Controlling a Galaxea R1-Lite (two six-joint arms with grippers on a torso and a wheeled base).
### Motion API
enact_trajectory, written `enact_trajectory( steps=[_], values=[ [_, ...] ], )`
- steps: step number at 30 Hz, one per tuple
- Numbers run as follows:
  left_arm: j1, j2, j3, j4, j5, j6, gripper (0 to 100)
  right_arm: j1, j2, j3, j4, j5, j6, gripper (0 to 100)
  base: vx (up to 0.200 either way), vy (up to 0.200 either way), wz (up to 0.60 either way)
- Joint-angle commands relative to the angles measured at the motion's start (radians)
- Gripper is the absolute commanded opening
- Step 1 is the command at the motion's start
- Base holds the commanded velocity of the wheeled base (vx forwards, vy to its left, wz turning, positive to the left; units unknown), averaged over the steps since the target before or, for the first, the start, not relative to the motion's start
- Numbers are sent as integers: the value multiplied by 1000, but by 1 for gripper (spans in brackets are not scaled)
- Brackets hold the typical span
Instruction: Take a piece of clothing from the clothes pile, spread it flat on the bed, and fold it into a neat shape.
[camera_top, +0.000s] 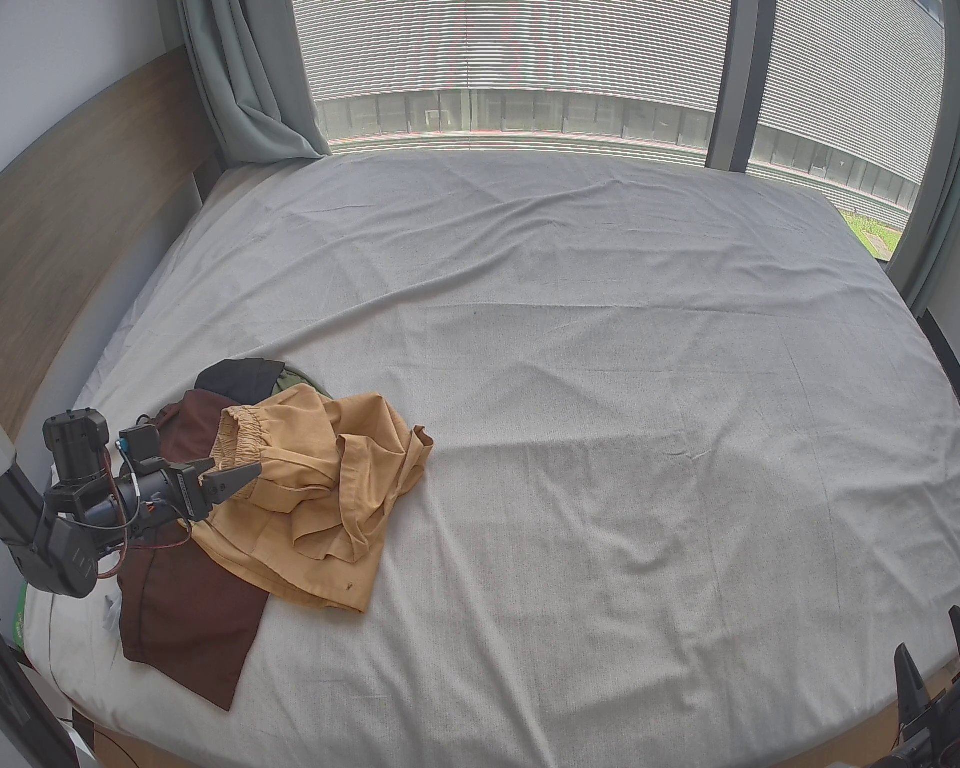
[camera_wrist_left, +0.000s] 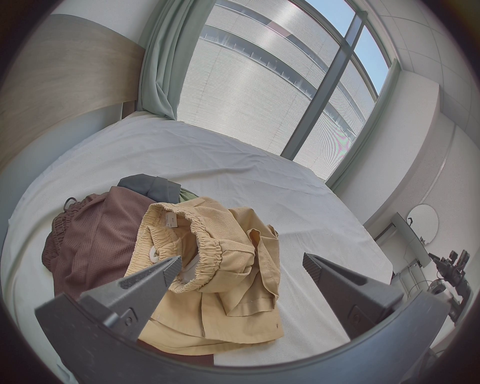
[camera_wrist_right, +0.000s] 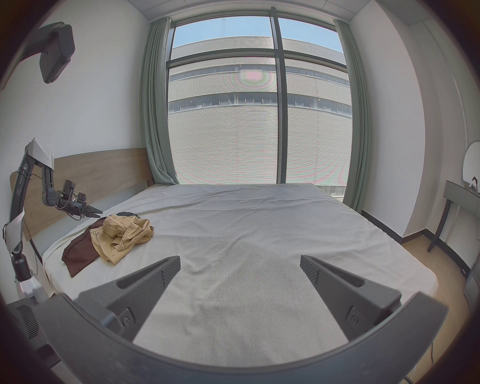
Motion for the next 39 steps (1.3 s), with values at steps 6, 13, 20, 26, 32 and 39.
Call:
enact_trajectory(
  steps=[6,13,20,26,32,39],
  values=[
    [-19,62,-38,-2,-1,-1,100,1,-16,18,1,0,0,100,0,0,0],
    [-38,92,-65,-2,-1,1,100,1,-16,18,1,0,0,100,0,0,0],
    [-73,129,-84,-12,-3,1,100,1,-16,18,1,0,0,100,0,0,0],
    [-93,157,-99,-17,0,-1,100,1,-16,18,1,0,0,100,0,0,0],
    [-101,186,-111,-28,8,-1,100,1,-16,18,1,0,0,100,0,0,0],
    [-108,209,-121,-45,9,2,100,1,-16,18,1,0,0,100,0,0,0]
  ],
)
